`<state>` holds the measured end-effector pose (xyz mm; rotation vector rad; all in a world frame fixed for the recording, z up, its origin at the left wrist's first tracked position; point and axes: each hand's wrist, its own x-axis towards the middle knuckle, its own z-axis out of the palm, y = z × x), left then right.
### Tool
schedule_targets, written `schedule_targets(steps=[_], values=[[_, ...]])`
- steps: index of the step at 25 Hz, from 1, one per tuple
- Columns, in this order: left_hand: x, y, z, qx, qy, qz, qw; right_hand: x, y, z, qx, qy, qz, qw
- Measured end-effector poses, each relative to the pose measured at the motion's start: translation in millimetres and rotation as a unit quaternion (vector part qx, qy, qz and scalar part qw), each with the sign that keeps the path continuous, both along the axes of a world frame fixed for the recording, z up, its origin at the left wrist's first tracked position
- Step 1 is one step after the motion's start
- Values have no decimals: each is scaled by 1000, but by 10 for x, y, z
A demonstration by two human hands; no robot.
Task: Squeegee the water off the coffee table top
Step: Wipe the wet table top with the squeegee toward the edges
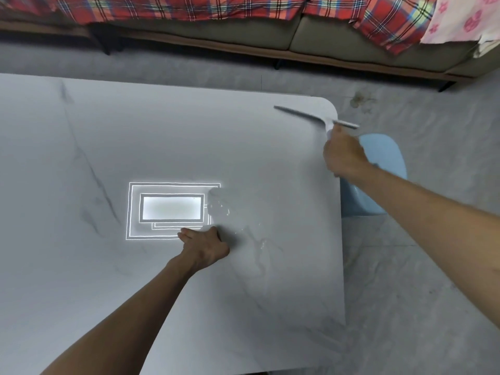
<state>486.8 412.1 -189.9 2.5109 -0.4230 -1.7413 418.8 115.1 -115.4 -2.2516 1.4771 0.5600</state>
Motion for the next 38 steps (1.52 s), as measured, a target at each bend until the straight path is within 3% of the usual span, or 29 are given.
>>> schedule_targets(steps=[7, 11, 16, 26, 32, 35, 38], values=[[82, 67, -14, -20, 21, -9, 1000, -655, 1135, 353, 127, 55, -7, 990], [109, 224, -28, -43, 33, -16, 998, -45, 685, 309, 25, 18, 28, 999], [128, 277, -75, -54, 54, -14, 997, 599, 483, -6, 14, -38, -7, 999], [-39, 327, -21, -57, -42, -14, 997, -1045, 1250, -79, -3, -41, 119, 992], [-748, 526, 78, -81, -97, 24, 992, -1957, 1353, 168, 36, -17, 182, 983], [-1132, 757, 118, -85, -86, 42, 992, -2096, 1292, 431, 82, -24, 165, 983], [-1272, 943, 123, -81, -104, 83, 988, -1697, 1067, 541, 83, -78, 144, 983]])
